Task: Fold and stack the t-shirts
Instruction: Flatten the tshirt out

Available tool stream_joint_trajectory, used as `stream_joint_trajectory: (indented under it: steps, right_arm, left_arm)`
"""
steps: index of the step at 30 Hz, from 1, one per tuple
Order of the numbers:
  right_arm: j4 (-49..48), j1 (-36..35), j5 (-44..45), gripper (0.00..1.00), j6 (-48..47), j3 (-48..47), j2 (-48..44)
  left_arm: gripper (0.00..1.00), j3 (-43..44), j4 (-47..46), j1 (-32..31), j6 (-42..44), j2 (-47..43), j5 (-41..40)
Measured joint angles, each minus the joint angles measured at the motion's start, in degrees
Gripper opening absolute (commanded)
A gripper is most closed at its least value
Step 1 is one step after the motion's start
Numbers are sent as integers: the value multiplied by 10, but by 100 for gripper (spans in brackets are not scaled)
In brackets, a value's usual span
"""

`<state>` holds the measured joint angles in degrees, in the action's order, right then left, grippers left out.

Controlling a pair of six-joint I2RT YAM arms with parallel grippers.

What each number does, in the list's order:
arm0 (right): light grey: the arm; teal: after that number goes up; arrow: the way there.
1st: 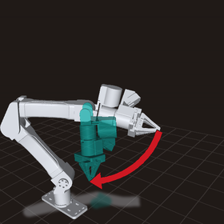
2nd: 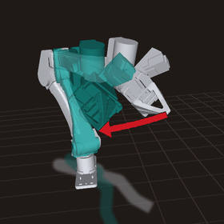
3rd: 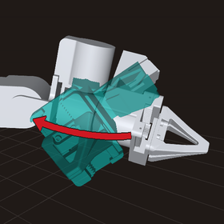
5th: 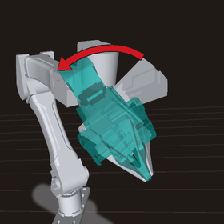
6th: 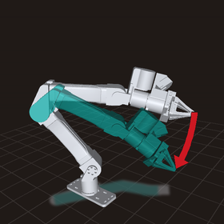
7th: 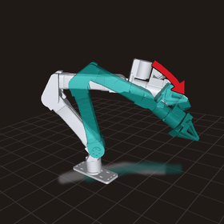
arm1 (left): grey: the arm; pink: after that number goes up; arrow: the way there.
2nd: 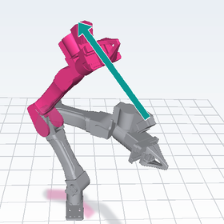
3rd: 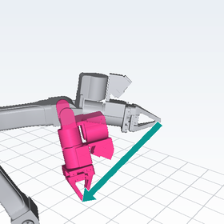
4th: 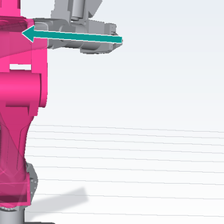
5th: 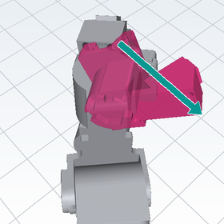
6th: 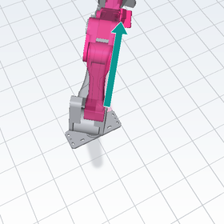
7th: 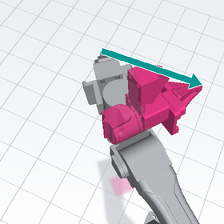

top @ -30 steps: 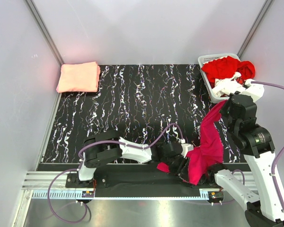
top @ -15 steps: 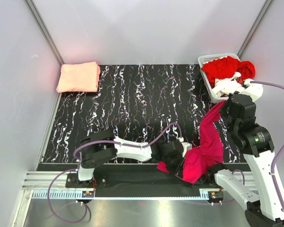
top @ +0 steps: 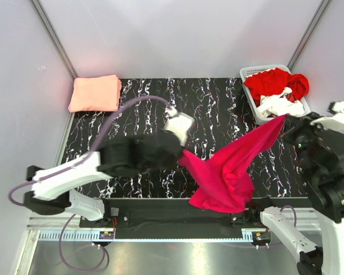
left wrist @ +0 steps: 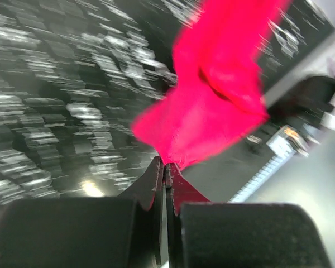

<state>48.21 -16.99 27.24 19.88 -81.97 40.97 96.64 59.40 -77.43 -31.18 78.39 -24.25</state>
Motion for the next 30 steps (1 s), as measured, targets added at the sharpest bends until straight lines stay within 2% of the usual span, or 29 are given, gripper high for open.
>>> stream_joint_trajectory:
  steps: [6,10,14,17,21,22,24,27,30]
  right_arm:
    - [-27,-1,-57,0,-30,-24,-56]
    - [-50,-2,-90,0,-56,-26,-100]
    - [-85,-2,-82,0,-84,-23,-147]
    - [-130,-2,-53,0,-111,-6,-166]
    - [-174,-2,-27,0,-137,2,-118]
    - [-187,-2,-23,0,-142,0,-86]
    - [-214,-2,-16,0,-149,-7,-1]
    - [-257,-1,-12,0,-156,-13,149]
    - [-271,33,-43,0,-134,-47,329]
  left_arm:
    - [0,54,118,0,50,-100,-150]
    - [0,59,117,0,122,-170,-193]
    - [0,58,68,0,214,-245,-212]
    - [0,43,-8,0,317,-297,-239]
    - [0,0,-149,8,472,-301,-292]
    - [0,-9,-179,22,506,-288,-292]
    - [0,-12,-214,95,546,-241,-268]
    - [0,-12,-252,260,560,-149,-177]
    - [0,-3,-267,422,534,-42,-65]
